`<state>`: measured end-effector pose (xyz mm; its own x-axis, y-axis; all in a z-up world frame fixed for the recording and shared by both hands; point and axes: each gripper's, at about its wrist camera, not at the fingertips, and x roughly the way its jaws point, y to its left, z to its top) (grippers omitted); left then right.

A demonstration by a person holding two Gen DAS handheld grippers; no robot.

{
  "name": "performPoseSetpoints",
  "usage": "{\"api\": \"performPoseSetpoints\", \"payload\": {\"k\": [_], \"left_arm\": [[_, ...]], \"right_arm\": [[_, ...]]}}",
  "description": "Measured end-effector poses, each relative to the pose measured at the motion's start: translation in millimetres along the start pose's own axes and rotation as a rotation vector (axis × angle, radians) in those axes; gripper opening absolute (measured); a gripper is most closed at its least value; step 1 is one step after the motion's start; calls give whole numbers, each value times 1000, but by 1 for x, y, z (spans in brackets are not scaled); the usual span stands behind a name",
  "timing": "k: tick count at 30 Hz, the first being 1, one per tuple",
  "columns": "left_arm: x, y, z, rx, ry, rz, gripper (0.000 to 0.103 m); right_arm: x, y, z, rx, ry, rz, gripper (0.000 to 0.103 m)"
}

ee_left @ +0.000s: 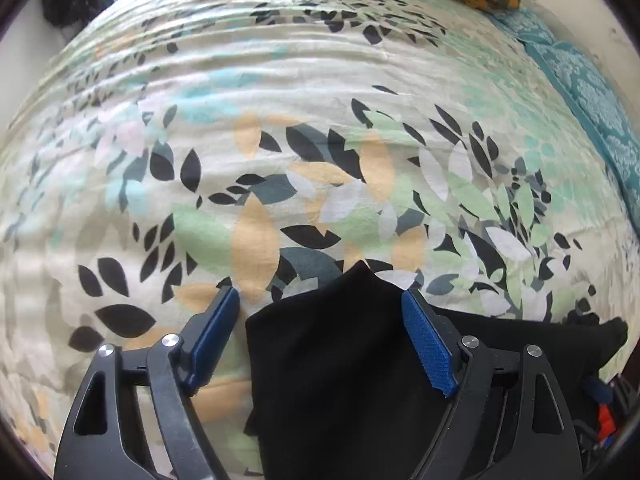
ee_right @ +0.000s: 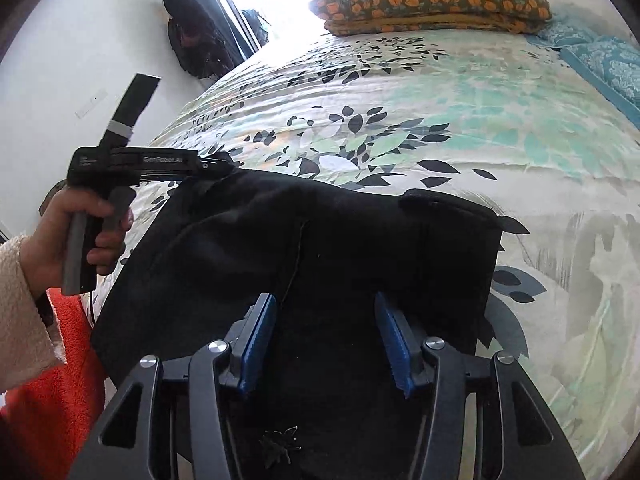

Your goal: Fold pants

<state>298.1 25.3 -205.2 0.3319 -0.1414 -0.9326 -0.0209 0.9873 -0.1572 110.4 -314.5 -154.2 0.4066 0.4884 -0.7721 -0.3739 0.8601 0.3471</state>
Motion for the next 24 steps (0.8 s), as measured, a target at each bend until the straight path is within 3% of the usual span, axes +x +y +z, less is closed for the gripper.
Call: {"api": "performPoseSetpoints", "payload": {"k": [2, 5, 10, 15, 17, 19, 22, 24], "left_arm": [[-3, 17, 7, -109, -35, 11, 87], [-23, 29, 7, -156, -72, 13, 86], [-92, 21, -25, -33, -202, 31, 85], [-146, -2, -93, 112, -252, -48, 85], [-150, -14, -121, 145, -249, -57, 85], [-147, -22, -147, 151, -239, -62, 85], [-125, -29, -177, 141, -201, -53, 85], [-100, -30, -187, 138, -150, -19, 86]], "right_arm": [[0, 1, 0, -7, -2, -6, 53], [0, 3, -2, -15, -6, -13, 53], [-6, 12, -1, -65, -11, -50, 53], [-43, 40, 0, -126, -87, -174, 61], [-55, 53, -5, -134, -97, -246, 70], [-63, 65, -15, -131, -85, -296, 70], [-64, 73, -35, -105, -59, -317, 73], [-50, 70, -47, -94, 9, -321, 75]]}}
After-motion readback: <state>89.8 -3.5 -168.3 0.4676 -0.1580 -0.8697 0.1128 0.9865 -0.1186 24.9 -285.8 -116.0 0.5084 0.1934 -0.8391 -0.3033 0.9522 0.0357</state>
